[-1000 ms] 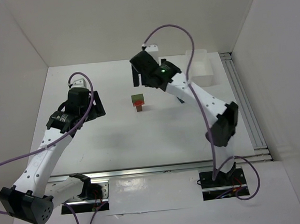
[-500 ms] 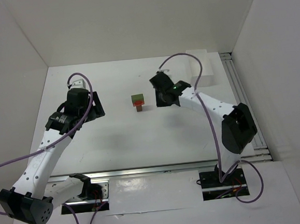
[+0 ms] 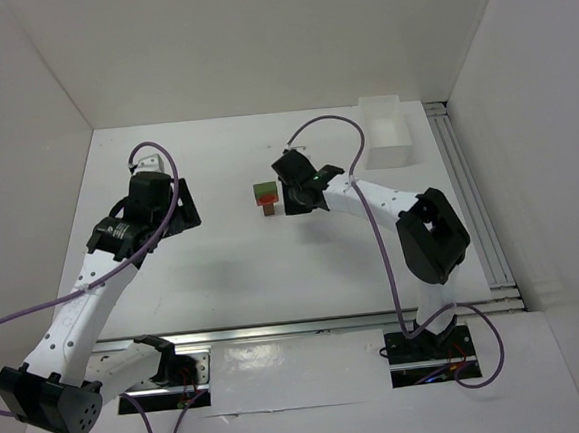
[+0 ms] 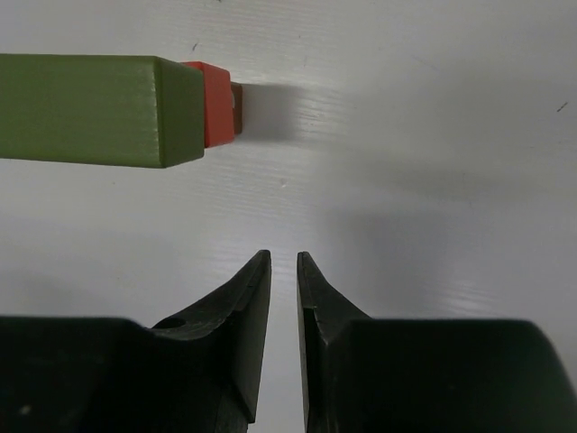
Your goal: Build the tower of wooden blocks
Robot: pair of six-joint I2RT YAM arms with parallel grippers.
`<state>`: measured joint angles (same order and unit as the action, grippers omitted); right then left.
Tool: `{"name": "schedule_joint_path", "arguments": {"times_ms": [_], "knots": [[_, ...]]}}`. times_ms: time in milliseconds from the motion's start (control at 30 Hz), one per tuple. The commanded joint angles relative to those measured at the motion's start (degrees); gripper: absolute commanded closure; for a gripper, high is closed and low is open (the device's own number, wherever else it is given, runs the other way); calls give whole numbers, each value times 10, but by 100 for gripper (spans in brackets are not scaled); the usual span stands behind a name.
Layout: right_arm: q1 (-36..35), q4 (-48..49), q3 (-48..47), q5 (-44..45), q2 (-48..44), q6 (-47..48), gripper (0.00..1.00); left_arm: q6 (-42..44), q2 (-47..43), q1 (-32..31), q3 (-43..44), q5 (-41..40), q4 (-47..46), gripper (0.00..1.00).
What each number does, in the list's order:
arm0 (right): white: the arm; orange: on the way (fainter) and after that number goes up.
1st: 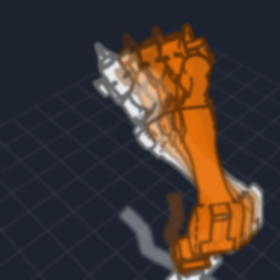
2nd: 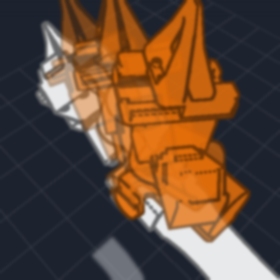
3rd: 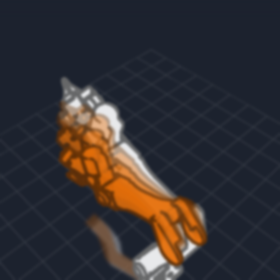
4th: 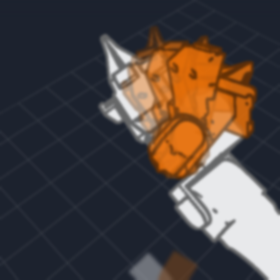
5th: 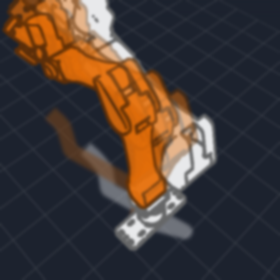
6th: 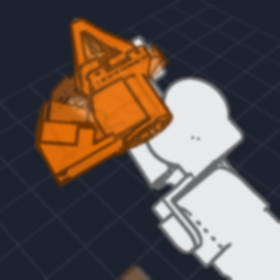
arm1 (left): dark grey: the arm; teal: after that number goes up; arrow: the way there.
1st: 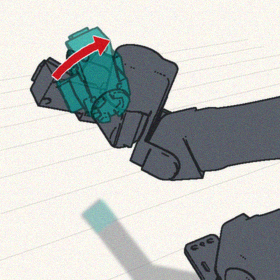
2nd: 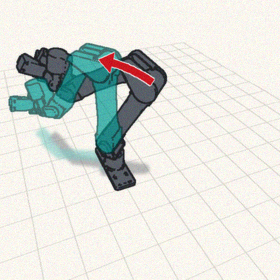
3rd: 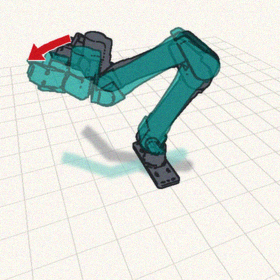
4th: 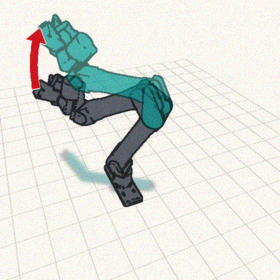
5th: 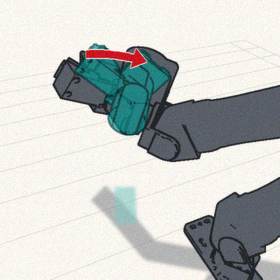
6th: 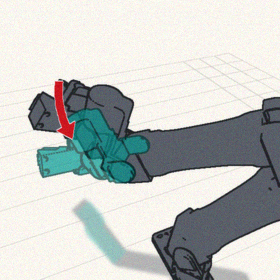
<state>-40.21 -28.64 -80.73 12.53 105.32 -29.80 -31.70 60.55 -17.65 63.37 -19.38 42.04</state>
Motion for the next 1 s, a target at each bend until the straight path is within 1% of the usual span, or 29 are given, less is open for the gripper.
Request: {"name": "schedule_joint_path", "arguments": {"times_ms": [0, 400, 967], "knots": [[-8, 22, -43, -1, 12, -4, 75, -4, -3, 4, 10, -3, -7, 14], [-14, 4, -97, 9, 44, -4, 75, 2, -3, 4, 5, -3, -13, 14], [-14, -19, -137, 26, 72, 1, 75, 2, -3, 4, 5, -3, -18, 14]]}}
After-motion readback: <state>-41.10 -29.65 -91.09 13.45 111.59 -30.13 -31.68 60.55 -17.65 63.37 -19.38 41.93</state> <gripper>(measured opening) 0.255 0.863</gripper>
